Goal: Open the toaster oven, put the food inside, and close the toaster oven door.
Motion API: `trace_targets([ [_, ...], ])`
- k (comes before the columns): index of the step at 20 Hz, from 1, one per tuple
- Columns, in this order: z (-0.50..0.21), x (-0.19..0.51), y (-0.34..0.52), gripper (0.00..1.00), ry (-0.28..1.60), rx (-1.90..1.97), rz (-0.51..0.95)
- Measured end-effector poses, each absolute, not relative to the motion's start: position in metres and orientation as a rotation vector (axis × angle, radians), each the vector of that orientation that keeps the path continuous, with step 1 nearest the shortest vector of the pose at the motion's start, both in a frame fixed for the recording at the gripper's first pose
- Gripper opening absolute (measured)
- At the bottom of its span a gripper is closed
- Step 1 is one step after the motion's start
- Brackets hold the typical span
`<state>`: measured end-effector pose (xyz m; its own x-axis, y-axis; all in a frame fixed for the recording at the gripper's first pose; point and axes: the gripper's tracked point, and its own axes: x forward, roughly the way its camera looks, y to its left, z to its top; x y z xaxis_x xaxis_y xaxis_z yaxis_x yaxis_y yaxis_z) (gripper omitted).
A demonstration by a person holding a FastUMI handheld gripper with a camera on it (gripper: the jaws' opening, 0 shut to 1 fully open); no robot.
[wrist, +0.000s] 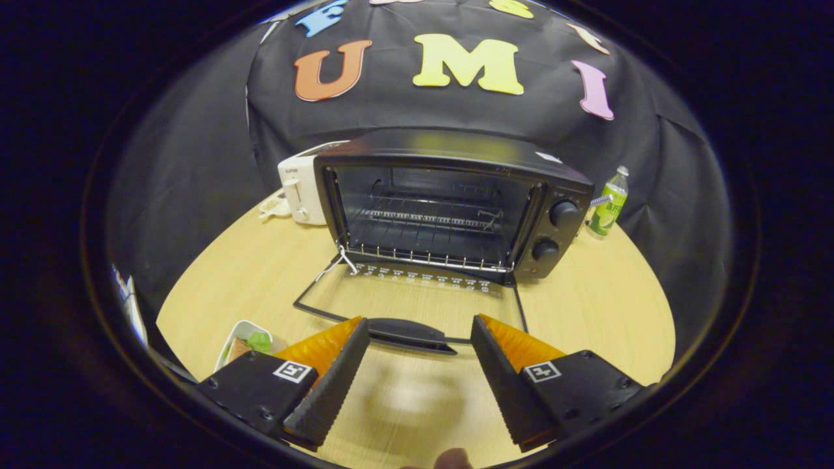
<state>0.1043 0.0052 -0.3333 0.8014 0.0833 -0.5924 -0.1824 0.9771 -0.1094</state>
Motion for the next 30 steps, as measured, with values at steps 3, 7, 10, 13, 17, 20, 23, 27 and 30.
trace_targets([
  [3,-0.303,0.093,0.004,1.0,0.643,-0.122,0.21],
  [7,-0.268,0.068,0.021,1.0,0.749,0.037,0.394],
  [10,-0.252,0.039,0.042,1.0,0.886,0.202,0.532],
  [13,-0.247,0.023,0.059,1.0,0.988,0.314,0.602],
  [17,-0.28,0.008,0.074,1.0,1.134,0.328,0.601],
  [20,-0.309,0.001,0.097,0.95,1.238,0.402,0.621],
  [23,-0.337,-0.005,0.113,0.88,1.327,0.444,0.619],
  [27,-0.363,-0.013,0.129,0.8,1.399,0.453,0.626],
  [30,-0.376,-0.011,0.134,0.7,1.429,0.453,0.623],
])
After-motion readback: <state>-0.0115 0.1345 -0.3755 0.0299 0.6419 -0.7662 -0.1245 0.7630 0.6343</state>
